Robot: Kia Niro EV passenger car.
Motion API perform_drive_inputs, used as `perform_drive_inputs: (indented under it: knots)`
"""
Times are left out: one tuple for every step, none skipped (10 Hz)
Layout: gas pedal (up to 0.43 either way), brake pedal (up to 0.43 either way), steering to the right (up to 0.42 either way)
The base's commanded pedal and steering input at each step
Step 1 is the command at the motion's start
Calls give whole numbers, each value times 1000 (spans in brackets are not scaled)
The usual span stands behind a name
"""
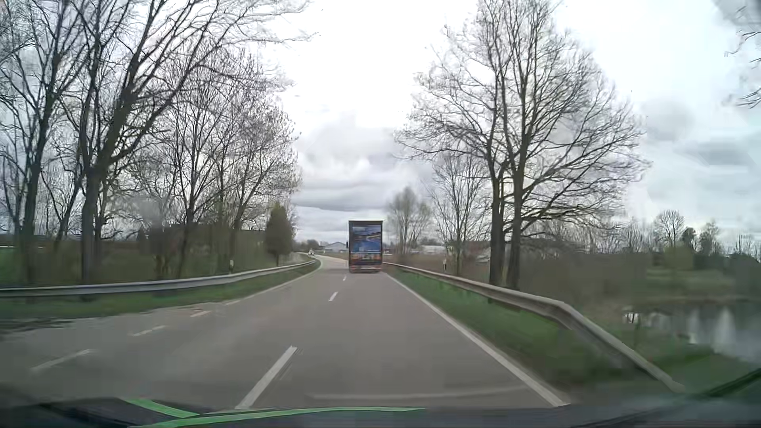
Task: Follow the waypoints while adhering to traffic rules and regulations
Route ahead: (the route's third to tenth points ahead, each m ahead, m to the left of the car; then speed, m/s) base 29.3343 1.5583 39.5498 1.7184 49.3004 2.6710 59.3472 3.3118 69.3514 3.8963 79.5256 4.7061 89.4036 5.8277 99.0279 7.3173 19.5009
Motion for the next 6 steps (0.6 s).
perform_drive_inputs:
  knots:
    - [79, 0, -7]
    - [59, 0, -7]
    - [47, 0, -7]
    - [39, 0, -7]
    - [28, 0, -7]
    - [28, 0, -7]
